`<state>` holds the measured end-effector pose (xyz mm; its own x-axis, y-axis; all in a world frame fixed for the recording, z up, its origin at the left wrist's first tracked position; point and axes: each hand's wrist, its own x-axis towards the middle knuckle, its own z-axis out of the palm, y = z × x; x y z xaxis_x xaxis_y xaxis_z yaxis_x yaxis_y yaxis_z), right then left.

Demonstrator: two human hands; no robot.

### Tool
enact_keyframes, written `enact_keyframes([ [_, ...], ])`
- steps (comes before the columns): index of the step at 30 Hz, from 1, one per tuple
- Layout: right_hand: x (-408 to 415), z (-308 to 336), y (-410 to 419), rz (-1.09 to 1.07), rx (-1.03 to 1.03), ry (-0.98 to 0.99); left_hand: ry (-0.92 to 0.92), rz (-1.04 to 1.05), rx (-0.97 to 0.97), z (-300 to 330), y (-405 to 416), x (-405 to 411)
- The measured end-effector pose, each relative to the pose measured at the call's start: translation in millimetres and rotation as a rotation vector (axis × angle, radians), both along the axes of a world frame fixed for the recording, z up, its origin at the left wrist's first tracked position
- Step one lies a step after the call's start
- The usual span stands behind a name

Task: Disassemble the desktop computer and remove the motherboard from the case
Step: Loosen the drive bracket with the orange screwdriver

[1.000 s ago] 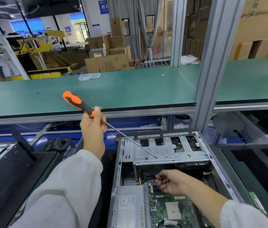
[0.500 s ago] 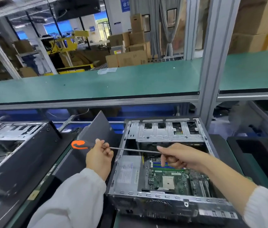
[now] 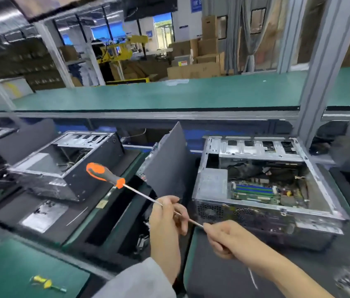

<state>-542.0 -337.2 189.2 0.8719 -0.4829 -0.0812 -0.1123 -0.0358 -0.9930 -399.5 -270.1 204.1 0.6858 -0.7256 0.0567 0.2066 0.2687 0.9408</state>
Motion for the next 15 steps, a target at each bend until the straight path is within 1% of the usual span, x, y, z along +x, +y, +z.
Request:
enact_keyframes([
  [2,15.4,-7.8,28.2,0.023,0.028,0.014,-0.02,0.016,-0.015,-5.5,32.6,18.7],
  [4,36.5,-16.7,51.1,0.054,0.042,0.029,0.008,0.087,-0.002,-18.3,59.5,41.3],
  [7,71.2,-33.8,80.4,0.115,0.067,0.086,0.089,0.23,0.082,-47.6,94.6,80.0],
  [9,97.1,-47.8,100.0,0.181,0.044,0.165,0.144,0.284,0.122,-68.8,115.9,108.3],
  [12,146.1,-65.6,131.9,0.3,0.108,0.25,0.229,0.36,0.219,-94.8,146.3,154.1],
  [15,202.7,-82.0,161.7,0.297,0.144,0.364,0.338,0.413,0.342,-120.9,178.7,200.4],
])
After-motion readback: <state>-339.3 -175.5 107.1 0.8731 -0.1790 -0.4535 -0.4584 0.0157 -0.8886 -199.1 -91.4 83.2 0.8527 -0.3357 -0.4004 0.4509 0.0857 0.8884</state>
